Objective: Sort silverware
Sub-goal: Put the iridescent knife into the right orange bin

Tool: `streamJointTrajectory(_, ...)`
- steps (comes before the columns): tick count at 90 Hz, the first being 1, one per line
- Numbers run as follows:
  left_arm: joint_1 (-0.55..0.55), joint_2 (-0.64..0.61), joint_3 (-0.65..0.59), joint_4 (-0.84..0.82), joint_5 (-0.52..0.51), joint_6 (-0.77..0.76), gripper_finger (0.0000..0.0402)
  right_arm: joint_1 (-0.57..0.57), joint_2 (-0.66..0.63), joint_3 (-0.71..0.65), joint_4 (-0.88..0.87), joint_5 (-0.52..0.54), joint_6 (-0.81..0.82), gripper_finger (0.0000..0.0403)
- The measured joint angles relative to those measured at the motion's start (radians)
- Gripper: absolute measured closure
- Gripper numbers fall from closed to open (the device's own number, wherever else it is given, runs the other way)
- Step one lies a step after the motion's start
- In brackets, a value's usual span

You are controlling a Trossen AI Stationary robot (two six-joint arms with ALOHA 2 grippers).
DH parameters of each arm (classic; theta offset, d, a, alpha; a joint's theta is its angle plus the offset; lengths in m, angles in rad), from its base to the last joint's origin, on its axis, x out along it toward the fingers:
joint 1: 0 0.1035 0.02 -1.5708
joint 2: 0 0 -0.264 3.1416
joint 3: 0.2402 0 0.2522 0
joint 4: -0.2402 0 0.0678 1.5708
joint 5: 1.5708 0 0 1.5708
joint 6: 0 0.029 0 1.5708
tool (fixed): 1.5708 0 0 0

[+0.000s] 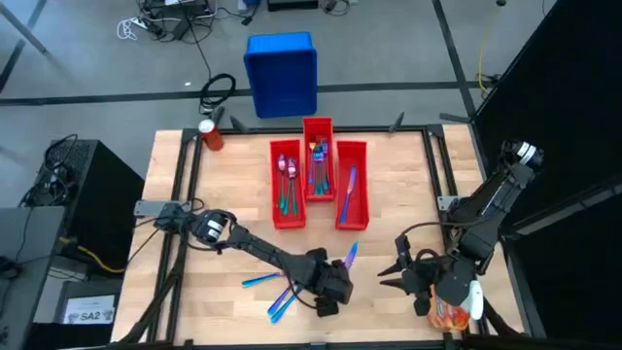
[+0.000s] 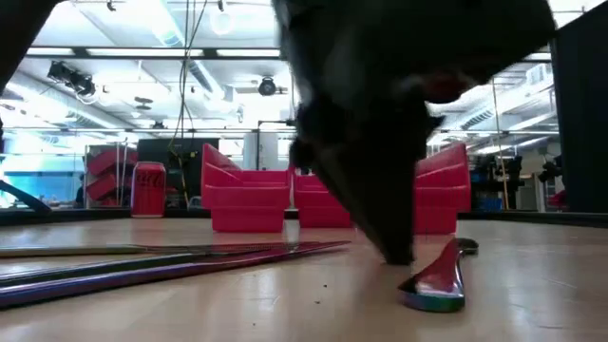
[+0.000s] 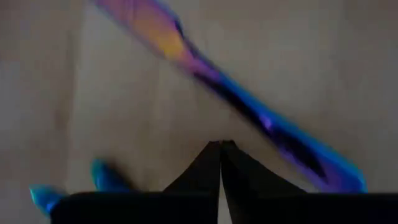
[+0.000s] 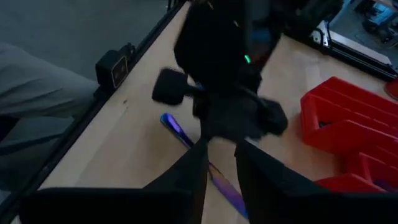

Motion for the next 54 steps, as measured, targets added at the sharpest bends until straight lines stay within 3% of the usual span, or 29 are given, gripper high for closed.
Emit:
streamJointTrajectory(11,-0.032,0.002,0.025,-0.082,0.016,-0.038,0.0402,-0.009,0.000,-0.008,0.001,0.000,0.000,0.0335)
streamJointTrajectory(24,-0.064,0.015,0.120,-0.151,-0.072,-0.028,0.0401,-0.019,0.000,-0.008,0.010,0.000,-0.007,0.0339)
streamJointTrajectory(36,-0.063,0.011,0.186,-0.070,-0.120,0.054,0.0401,-0.029,0.000,-0.008,0.023,0.000,-0.009,0.0339)
streamJointTrajectory(54,-0.018,0.012,0.164,0.036,-0.131,0.143,0.0401,-0.031,0.000,-0.009,0.023,0.000,-0.009,0.0336)
